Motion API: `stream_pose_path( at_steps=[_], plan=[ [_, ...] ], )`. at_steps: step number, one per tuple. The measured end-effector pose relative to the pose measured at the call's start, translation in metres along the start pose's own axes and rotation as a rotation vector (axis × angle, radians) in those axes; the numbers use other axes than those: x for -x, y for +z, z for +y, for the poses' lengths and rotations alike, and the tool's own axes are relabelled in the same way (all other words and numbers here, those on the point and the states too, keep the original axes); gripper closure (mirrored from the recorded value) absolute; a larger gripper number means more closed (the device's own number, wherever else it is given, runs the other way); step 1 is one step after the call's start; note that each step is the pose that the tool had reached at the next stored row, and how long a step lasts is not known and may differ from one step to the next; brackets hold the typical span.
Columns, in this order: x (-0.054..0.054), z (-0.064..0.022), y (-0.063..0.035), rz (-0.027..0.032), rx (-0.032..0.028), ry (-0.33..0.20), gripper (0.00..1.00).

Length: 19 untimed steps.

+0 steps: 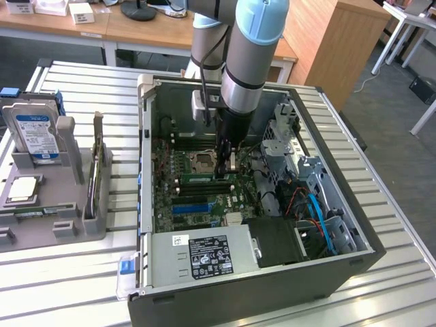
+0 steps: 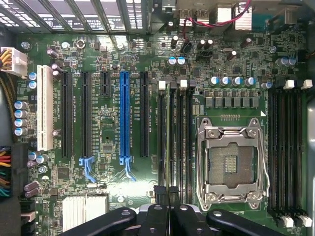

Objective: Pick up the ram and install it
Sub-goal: 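Insert the ram into the slot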

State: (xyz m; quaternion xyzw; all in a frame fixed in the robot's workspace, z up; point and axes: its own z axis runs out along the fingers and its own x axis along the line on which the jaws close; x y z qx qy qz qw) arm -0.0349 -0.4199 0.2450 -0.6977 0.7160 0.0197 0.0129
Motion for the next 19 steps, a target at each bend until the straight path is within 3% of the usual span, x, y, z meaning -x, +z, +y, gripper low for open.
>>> stream_pose_path(
  at_steps=[19],
  plan=[
    [-0.0005, 0.0, 0.0065, 0.0002, -0.0001, 0.0, 0.88]
  ],
)
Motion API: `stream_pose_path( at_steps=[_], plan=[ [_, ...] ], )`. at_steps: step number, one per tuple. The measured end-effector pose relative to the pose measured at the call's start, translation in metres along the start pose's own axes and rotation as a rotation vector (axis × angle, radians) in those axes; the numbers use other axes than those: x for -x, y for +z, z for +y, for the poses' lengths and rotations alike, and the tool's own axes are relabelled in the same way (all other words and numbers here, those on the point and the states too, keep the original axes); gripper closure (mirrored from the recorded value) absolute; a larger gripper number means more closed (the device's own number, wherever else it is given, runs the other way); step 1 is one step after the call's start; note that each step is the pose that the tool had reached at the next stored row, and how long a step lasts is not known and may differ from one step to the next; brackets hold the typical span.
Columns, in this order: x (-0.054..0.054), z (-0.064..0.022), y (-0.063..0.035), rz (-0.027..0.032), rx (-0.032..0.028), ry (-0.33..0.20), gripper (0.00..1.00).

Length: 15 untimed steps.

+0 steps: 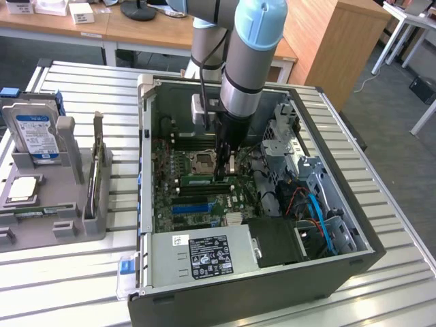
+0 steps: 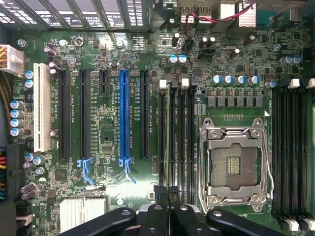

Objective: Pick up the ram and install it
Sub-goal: 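Insert the ram into the slot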

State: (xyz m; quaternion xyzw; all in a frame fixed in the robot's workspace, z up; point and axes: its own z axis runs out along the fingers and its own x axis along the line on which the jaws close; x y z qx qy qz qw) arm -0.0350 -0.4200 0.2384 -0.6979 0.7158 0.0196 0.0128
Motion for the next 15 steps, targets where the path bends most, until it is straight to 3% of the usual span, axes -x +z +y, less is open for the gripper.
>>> stream_pose_path(
  at_steps=[15],
  plan=[
    [-0.0027, -0.0001, 0.0002, -0.0002, 0.0, -0.001, 0.88]
  ],
)
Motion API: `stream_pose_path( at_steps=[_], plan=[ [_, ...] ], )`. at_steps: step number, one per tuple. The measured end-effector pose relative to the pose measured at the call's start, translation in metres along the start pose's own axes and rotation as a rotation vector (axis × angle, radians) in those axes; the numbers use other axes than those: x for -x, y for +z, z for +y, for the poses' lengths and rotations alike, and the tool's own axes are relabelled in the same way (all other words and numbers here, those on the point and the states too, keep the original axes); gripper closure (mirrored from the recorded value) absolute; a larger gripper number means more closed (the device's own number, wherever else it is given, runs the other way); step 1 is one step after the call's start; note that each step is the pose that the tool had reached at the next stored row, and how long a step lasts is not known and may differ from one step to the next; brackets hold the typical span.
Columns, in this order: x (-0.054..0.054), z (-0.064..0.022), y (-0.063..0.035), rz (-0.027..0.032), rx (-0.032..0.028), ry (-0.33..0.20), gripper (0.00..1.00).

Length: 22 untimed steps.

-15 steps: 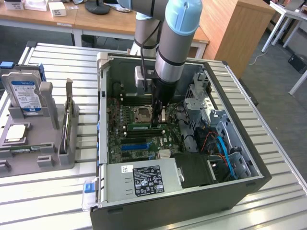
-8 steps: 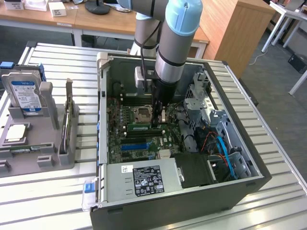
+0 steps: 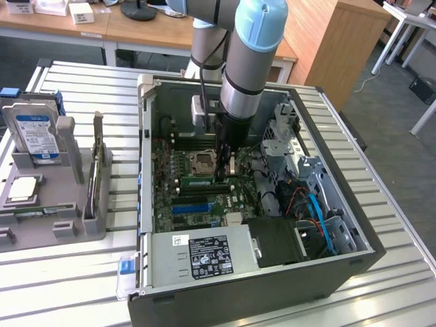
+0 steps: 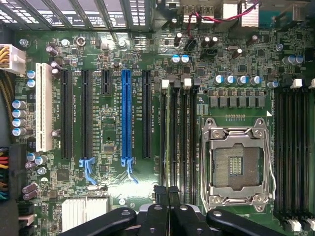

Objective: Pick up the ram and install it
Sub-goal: 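Insert the ram into the slot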

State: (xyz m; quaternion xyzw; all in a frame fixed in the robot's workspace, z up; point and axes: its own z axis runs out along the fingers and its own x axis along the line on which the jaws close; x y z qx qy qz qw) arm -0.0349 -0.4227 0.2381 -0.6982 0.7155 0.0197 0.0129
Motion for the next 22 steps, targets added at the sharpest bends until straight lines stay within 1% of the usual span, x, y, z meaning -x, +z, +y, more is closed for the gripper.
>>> stream_pose_path(
  at_steps=[22],
  plan=[
    [-0.0001, -0.0001, 0.0042, -0.0004, -0.0001, 0.0, 0.88]
  ],
)
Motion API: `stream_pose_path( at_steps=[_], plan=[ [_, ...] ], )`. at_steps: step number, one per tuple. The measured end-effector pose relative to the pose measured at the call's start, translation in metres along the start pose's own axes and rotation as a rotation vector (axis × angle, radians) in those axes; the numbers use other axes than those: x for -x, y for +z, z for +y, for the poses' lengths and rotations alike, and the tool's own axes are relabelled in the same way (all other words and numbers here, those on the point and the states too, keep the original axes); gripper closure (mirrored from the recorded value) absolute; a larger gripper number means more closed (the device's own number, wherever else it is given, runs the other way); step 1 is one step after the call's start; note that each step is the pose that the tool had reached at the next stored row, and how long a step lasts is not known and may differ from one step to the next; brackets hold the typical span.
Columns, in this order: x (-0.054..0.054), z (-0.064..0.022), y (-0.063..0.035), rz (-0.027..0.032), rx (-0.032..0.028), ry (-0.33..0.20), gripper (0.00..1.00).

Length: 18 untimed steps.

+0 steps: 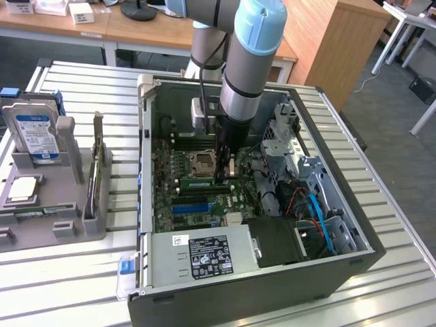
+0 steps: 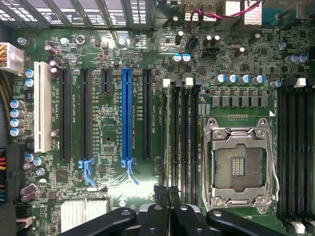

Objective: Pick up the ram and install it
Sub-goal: 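Insert the ram into the slot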

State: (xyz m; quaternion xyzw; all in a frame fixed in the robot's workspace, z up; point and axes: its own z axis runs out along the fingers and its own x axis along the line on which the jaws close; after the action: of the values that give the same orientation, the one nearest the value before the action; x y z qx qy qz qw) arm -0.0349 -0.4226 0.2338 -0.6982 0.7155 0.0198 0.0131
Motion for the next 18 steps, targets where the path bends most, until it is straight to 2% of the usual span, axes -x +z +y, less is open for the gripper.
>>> stream_pose_path(
  at_steps=[18],
  plan=[
    [0.0004, 0.0012, 0.0016, 0.0004, -0.0004, 0.0, 0.88]
  ],
)
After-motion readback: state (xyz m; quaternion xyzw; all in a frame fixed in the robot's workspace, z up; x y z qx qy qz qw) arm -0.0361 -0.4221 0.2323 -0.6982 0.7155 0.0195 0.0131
